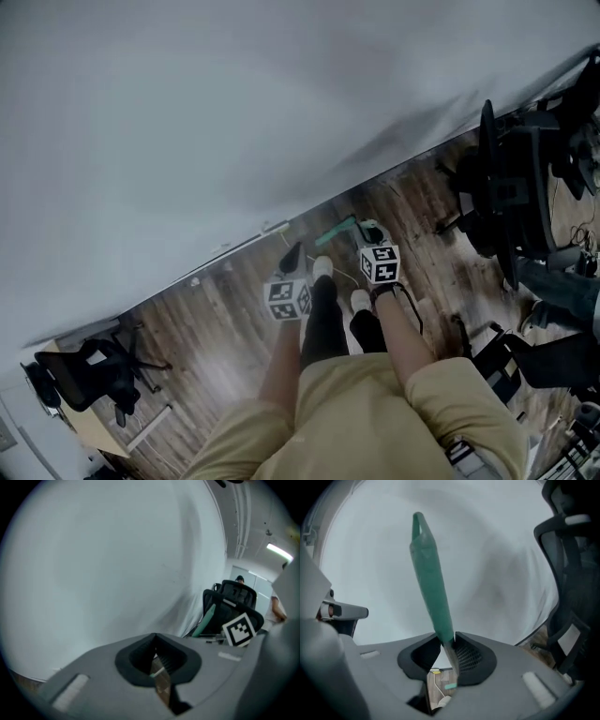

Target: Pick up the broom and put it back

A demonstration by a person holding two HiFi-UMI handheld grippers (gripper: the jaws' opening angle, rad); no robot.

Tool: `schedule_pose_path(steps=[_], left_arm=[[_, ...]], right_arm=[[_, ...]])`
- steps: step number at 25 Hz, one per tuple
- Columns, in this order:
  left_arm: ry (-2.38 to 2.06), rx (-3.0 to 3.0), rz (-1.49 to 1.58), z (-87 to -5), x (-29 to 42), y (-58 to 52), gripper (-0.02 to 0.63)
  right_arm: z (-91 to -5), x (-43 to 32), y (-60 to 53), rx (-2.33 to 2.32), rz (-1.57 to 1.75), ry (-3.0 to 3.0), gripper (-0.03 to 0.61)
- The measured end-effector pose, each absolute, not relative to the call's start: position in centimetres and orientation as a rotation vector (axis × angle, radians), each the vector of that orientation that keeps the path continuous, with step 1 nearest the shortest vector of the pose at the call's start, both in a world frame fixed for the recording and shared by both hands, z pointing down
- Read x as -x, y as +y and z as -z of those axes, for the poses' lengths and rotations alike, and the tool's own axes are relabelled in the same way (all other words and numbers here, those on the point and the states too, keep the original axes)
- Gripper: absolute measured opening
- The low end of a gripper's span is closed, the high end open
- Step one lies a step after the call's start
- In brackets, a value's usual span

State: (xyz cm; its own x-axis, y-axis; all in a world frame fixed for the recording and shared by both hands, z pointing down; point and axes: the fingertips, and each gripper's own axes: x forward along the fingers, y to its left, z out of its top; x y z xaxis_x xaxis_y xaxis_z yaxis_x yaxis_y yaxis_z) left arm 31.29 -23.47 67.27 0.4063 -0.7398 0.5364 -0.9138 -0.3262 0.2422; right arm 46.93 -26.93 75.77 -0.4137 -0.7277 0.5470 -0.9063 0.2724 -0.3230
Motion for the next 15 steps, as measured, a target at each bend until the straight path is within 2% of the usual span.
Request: schedule_pose_path(steps=[8, 15], left_arm=[[-1.385, -2.281, -0.383, -60.4, -37.1, -21.4, 0.000], [-1.429, -2.403, -0.317, -53.4, -39.7, -19.4, 0.000]], right_arm=[[-60.4, -52.3, -24.6, -1.631, -0.555, -2.403, 0.094], [-51.2, -54.2, -20.4, -1.678, -0.367, -2.538, 0.092]])
